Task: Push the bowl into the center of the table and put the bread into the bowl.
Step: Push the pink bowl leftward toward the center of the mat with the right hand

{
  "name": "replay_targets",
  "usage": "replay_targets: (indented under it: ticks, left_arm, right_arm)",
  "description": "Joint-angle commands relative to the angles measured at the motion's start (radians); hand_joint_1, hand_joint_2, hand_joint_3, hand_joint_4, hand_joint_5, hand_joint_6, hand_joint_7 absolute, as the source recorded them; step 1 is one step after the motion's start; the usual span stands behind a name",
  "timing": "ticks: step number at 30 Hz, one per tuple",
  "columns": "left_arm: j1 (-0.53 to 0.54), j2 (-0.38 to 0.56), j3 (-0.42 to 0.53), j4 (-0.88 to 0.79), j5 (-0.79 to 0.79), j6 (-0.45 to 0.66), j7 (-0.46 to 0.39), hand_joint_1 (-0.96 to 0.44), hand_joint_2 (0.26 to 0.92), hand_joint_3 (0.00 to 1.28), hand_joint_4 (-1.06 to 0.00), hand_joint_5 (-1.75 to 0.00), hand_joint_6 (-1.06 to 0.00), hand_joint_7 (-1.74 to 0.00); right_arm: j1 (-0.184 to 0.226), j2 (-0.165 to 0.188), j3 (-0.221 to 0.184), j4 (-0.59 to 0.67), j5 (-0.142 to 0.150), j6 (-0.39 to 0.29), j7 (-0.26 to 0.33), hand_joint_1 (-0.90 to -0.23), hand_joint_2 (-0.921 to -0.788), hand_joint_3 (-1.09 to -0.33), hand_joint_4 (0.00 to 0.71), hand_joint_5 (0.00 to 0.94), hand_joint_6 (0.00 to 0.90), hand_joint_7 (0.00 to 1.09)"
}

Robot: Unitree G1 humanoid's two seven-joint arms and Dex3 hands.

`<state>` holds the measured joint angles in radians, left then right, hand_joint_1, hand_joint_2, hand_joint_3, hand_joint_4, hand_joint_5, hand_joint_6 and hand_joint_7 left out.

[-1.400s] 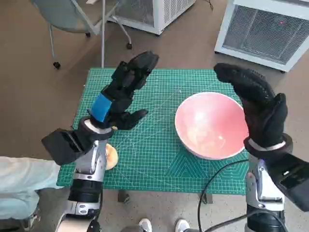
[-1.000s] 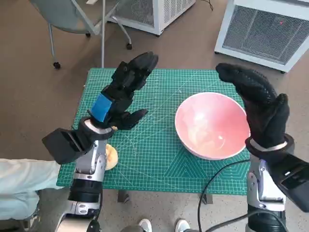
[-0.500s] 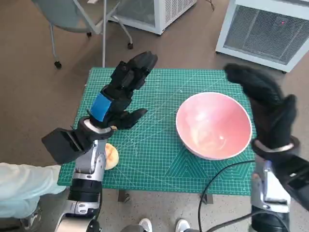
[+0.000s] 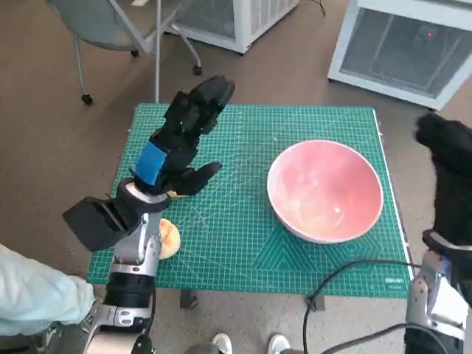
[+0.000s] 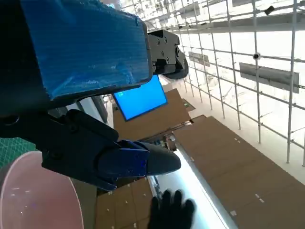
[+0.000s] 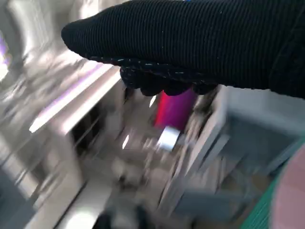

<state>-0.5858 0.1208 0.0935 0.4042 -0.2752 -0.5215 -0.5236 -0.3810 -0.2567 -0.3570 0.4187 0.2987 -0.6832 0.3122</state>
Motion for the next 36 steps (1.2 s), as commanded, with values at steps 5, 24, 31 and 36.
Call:
replay_targets:
  ticks: [5, 24, 31, 36]
  left_arm:
    - [-0.014, -0.002, 0.002, 0.024, 0.020, -0.022, 0.027, -0.56, 0.921, 0.37, -0.23, -0.03, -0.02, -0.48]
    - [-0.004, 0.025, 0.008, 0.005, 0.019, -0.015, 0.034, -0.57, 0.921, 0.37, -0.24, -0.02, -0.03, -0.46]
    - [0.008, 0.041, 0.014, 0.000, 0.015, -0.017, 0.032, -0.59, 0.921, 0.37, -0.25, -0.02, -0.05, -0.44]
    - [0.019, 0.051, 0.019, -0.004, 0.015, -0.022, 0.032, -0.60, 0.921, 0.37, -0.25, -0.01, -0.07, -0.41]
  right_arm:
    - [-0.086, 0.017, -0.019, 0.385, -0.068, -0.060, -0.112, -0.585, -0.921, -0.824, 0.000, -0.001, -0.001, 0.27]
    - [-0.261, 0.110, -0.015, 0.776, -0.066, -0.047, -0.166, -0.538, -0.921, -0.854, -0.001, -0.001, 0.024, 0.25]
    - [-0.305, 0.135, -0.028, 0.817, -0.051, -0.016, -0.148, -0.526, -0.921, -0.856, -0.001, -0.001, 0.004, 0.25]
    - [-0.336, 0.145, -0.032, 0.842, -0.052, 0.022, -0.146, -0.534, -0.921, -0.854, -0.001, -0.001, 0.000, 0.25]
